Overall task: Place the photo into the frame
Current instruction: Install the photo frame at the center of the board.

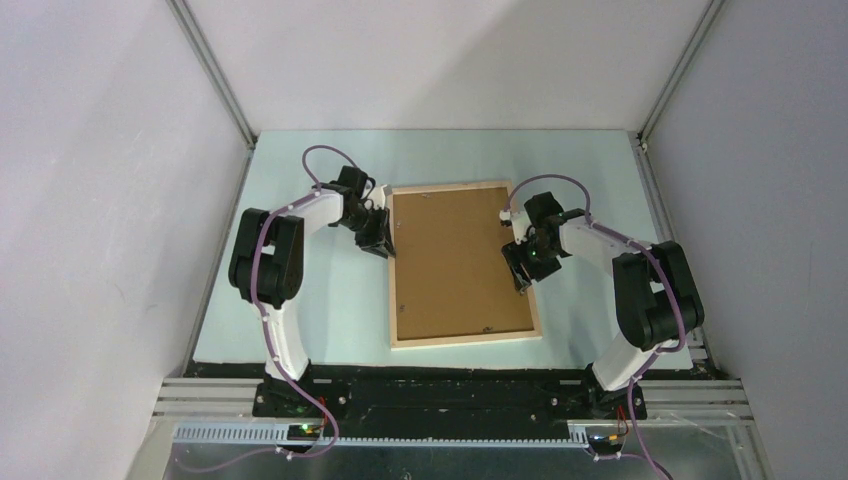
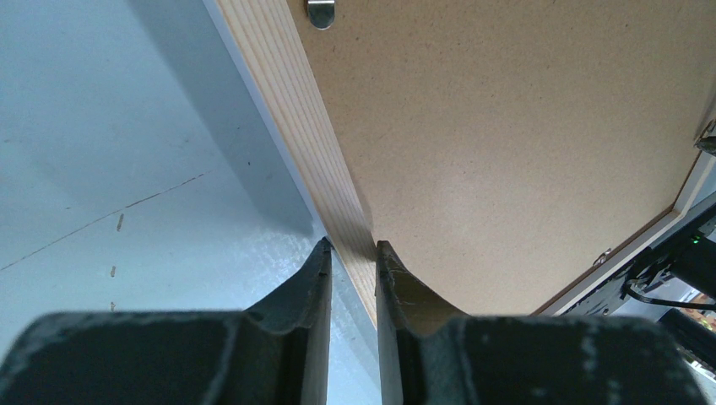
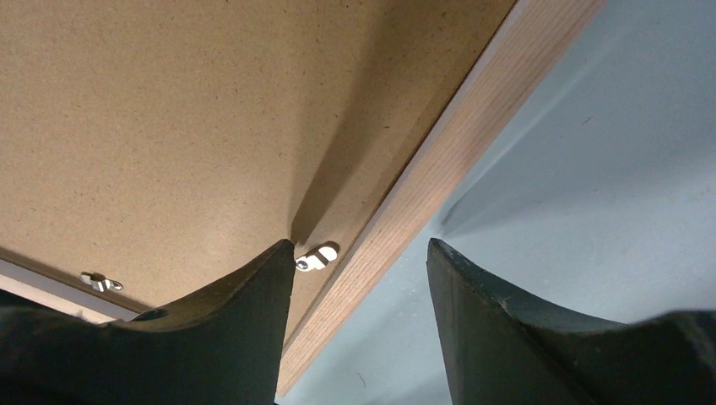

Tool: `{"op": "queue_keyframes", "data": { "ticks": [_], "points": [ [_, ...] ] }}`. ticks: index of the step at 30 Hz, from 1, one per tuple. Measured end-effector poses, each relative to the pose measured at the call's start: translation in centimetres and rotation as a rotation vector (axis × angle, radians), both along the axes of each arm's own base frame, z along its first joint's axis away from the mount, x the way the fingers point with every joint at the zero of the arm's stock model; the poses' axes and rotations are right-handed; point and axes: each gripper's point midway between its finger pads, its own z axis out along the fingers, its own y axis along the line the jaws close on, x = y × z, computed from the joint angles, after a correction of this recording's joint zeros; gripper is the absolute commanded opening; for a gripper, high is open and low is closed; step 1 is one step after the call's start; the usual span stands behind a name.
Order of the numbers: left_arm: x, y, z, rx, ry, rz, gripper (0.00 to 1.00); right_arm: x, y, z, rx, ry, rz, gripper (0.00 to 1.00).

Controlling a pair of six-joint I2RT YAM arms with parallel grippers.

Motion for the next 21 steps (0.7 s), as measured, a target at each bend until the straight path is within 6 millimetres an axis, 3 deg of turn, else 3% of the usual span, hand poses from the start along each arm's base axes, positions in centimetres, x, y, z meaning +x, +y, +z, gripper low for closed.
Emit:
{"op": "queue_keyframes", "data": {
  "ticks": [21],
  "points": [
    [0.00,0.00,0.00,0.000,0.000,0.000,0.00,-0.05,0.14,-0.26,-0.008,0.002,0.012,0.50]
  ]
}}
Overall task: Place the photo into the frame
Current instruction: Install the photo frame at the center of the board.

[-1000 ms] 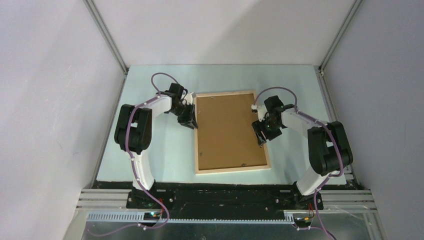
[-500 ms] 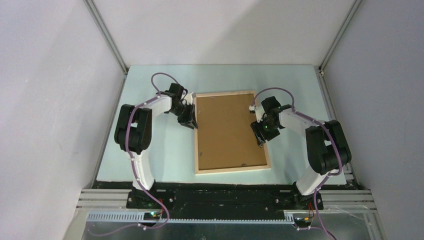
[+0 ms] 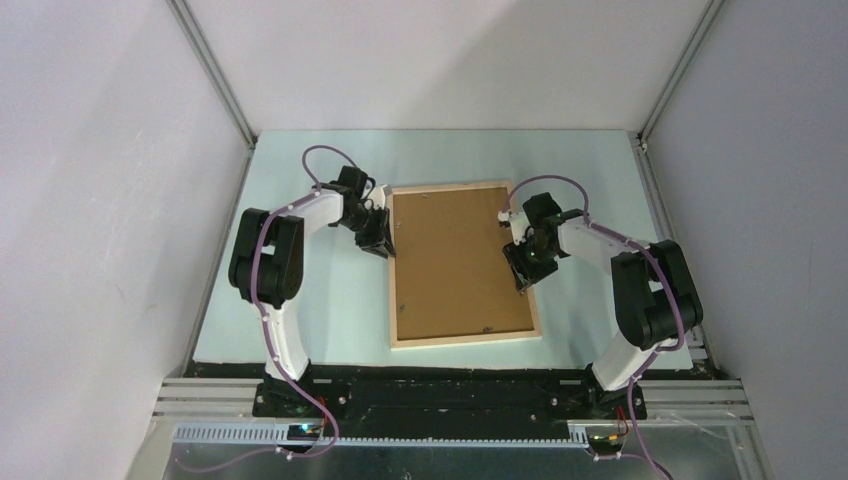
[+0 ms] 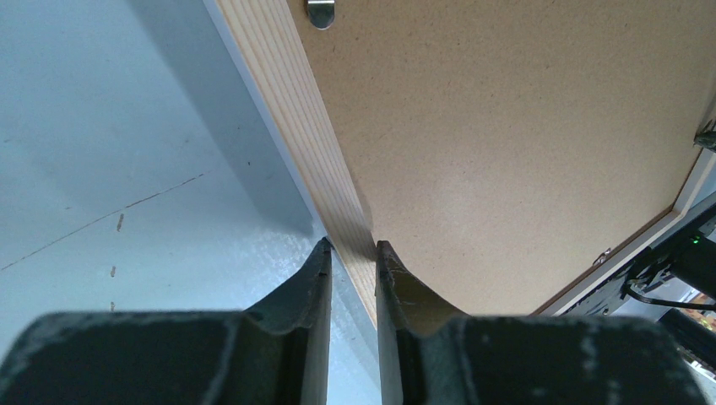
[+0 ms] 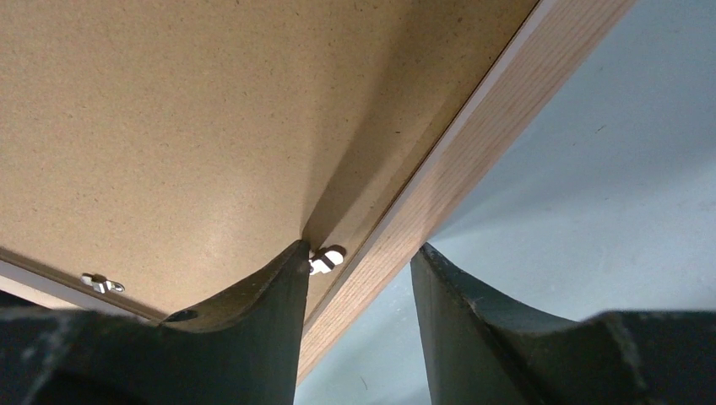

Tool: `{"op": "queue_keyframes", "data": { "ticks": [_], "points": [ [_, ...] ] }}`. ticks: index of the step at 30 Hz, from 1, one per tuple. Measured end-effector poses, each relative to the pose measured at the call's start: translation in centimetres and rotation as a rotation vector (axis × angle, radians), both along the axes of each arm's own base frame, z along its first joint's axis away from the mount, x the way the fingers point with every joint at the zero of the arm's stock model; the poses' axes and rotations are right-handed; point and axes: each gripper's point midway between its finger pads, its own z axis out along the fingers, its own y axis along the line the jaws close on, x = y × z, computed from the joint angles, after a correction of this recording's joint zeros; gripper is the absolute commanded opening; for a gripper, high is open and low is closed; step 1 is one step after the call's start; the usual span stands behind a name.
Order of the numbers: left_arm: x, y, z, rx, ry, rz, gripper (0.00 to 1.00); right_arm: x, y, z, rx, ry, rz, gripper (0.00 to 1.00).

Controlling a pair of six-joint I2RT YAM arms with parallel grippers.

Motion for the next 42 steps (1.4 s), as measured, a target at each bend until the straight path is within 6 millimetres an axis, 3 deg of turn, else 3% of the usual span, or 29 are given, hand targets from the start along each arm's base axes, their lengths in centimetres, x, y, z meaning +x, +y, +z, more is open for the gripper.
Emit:
{"op": "queue_keyframes", "data": {
  "ticks": [20,26,33,37,42],
  "points": [
    [0.0,0.0,0.0,-0.001,0.000,0.001,0.00,-0.1,-0.5,0.1,0.028,0.014,0.025,0.40],
    [0.0,0.0,0.0,-0.001,0.000,0.001,0.00,0.0,-0.6,0.1,0.030,0.013,0.020,0.58],
    [0.0,0.0,0.0,-0.001,0.000,0.000,0.00,0.3,-0.9,0.2,0.030,0.008,-0.021,0.66],
    [0.0,0.0,0.0,0.000,-0.001,-0.001,0.00,1.8,-1.3,1.2,0.045,-0.020,-0.079,0.67],
    [0.0,0.0,0.0,0.001,-0.001,-0.002,0.00,5.2,-1.5,3.0,0.090,-0.086,-0.163,0.65]
  ]
}}
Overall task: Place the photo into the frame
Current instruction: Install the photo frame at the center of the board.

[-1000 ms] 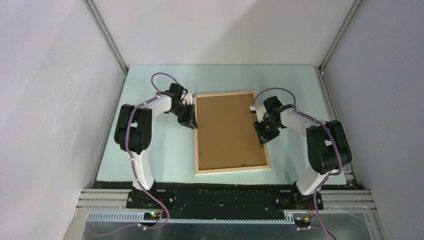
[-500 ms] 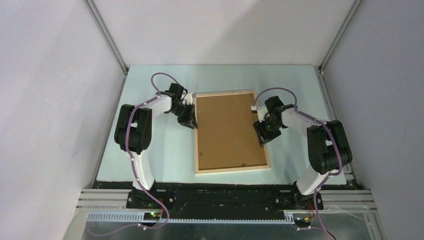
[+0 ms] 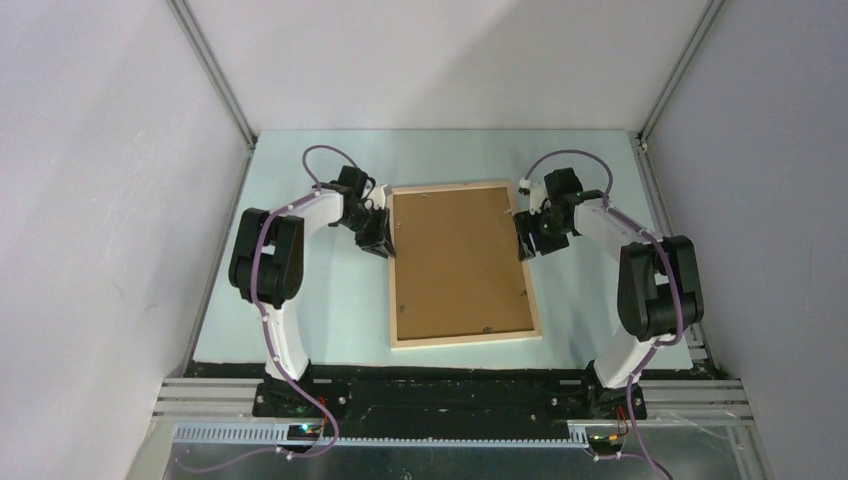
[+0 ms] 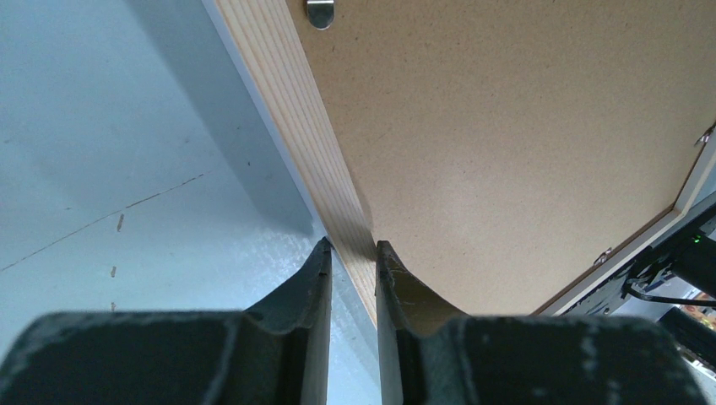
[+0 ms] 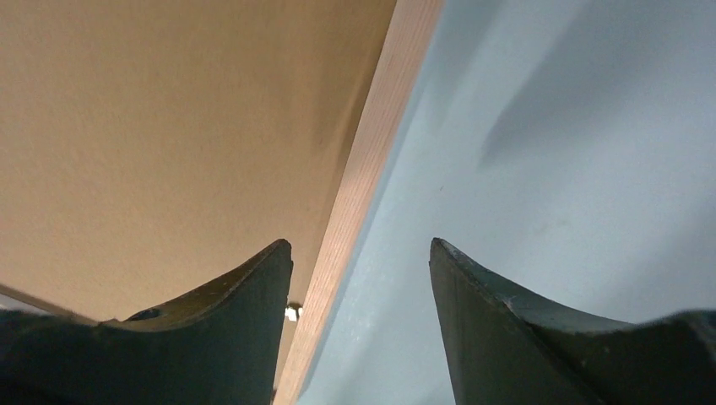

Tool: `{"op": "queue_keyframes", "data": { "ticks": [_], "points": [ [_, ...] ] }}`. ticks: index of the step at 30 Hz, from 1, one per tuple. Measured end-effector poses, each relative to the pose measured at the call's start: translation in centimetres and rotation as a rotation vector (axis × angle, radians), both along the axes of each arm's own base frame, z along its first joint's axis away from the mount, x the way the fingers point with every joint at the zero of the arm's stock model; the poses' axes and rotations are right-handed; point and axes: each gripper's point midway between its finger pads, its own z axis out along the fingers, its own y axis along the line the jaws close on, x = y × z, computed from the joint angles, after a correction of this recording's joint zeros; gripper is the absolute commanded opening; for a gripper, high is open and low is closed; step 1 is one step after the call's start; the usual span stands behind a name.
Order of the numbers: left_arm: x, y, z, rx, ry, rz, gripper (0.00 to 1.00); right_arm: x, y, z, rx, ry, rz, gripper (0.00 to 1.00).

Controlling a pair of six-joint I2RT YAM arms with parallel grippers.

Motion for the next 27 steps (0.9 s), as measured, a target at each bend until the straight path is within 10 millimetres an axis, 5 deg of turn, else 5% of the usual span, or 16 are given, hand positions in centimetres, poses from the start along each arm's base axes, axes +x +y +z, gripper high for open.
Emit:
{"op": "queue_keyframes", "data": {
  "ticks": [6,14,20,22,27],
  "points": [
    [0.0,0.0,0.0,0.005,0.000,-0.015,0.00,2.9,0.2,-0.6,0.053,0.010,-0.072,0.61],
    [0.3,-0.5,0.1,0.008,-0.012,-0.045,0.00,3.6,0.8,-2.5,0.091,0.075,-0.107,0.56],
    [0.4,-1.1,0.1,0.007,-0.021,-0.066,0.00,4.3,1.2,-2.7,0.110,0.076,-0.121,0.33],
    [0.4,-1.1,0.1,0.007,-0.022,-0.067,0.03,4.4,1.0,-2.8,0.097,0.075,-0.132,0.22],
    [0.4,-1.0,0.1,0.008,-0.024,-0.072,0.30,4.5,0.5,-2.8,0.101,0.089,-0.188,0.06]
  ]
}}
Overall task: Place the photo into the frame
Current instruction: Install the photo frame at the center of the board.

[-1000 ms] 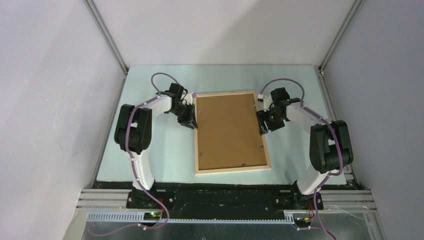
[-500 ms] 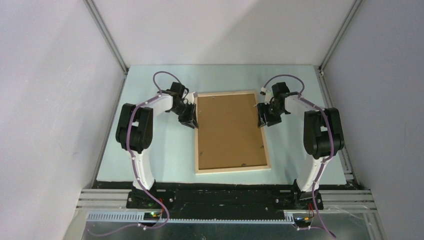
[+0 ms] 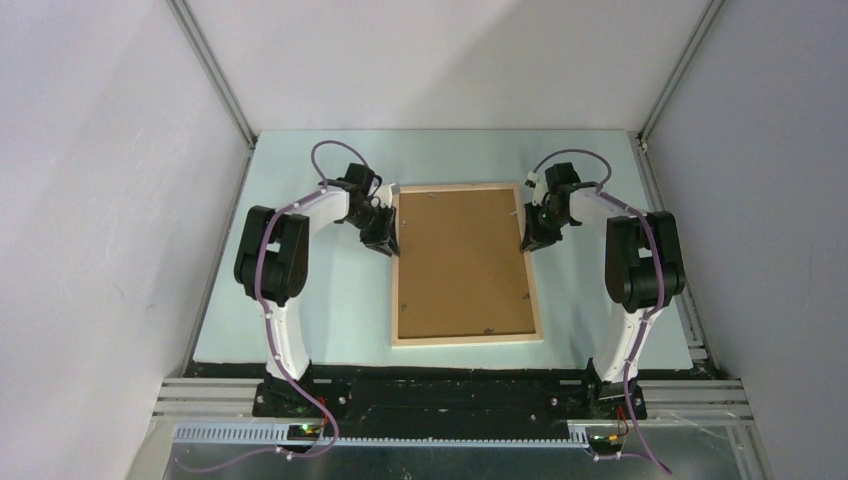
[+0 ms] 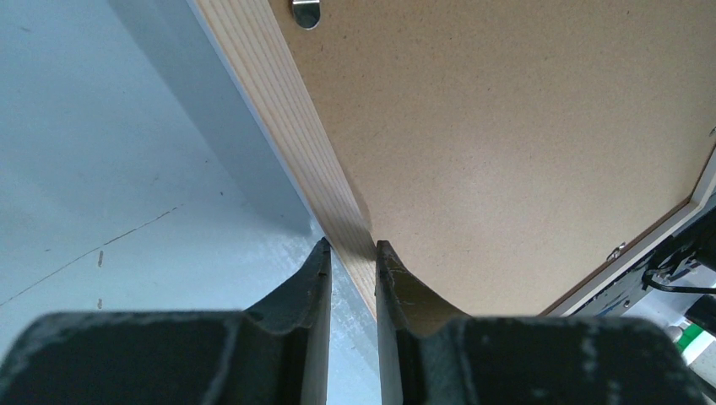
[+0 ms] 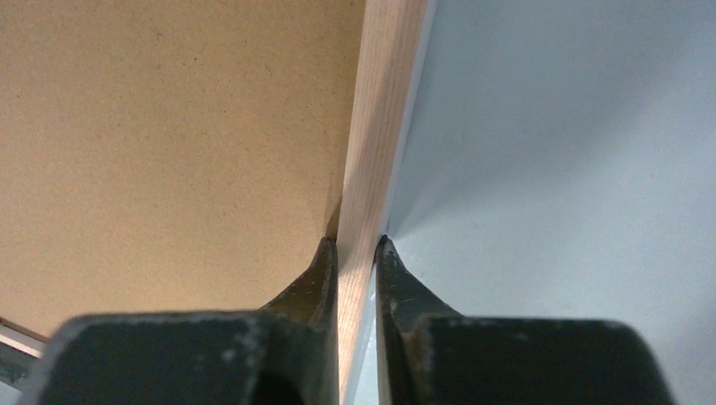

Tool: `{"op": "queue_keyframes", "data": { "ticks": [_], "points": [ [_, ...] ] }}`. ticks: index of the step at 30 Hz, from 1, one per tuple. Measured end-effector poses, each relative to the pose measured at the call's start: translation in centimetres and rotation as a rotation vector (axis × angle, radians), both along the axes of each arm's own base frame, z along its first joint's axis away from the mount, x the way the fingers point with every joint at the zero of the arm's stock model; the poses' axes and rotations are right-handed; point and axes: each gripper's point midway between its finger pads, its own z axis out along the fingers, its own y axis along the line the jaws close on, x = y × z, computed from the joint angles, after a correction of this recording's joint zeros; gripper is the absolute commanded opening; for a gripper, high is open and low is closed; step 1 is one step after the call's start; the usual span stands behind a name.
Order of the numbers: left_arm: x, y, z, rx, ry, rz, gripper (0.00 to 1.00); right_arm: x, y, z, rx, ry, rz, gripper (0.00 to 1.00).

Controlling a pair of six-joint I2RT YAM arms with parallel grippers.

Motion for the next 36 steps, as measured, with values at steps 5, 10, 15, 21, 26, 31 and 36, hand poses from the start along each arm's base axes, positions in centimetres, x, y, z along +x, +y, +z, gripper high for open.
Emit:
{"op": "queue_keyframes", "data": {
  "ticks": [5,10,15,21,26,31,36],
  "points": [
    [0.0,-0.1,0.0,-0.001,-0.004,-0.009,0.49,-0.1,-0.2,0.0,0.006,0.010,-0.032,0.00],
    [0.1,-0.6,0.2,-0.001,-0.018,-0.028,0.70,-0.1,-0.4,0.0,0.013,-0.007,-0.044,0.00],
    [1.1,-0.3,0.6,0.029,-0.054,-0.031,0.78,-0.8,-1.0,0.0,0.011,-0.014,-0.045,0.00],
    [5.1,-0.3,1.5,0.075,-0.146,-0.007,0.76,-2.2,-2.4,0.0,-0.001,-0.008,-0.041,0.00],
    [7.0,-0.6,1.3,0.089,-0.174,0.004,0.73,-2.7,-2.9,0.0,0.000,0.001,-0.039,0.00],
    [6.9,-1.1,0.4,0.098,-0.160,-0.009,0.70,-2.7,-2.9,0.0,0.003,0.002,-0.039,0.00],
    [6.4,-2.4,0.3,0.105,-0.164,-0.039,0.64,-2.7,-2.9,0.0,0.007,0.002,-0.040,0.00]
  ]
}}
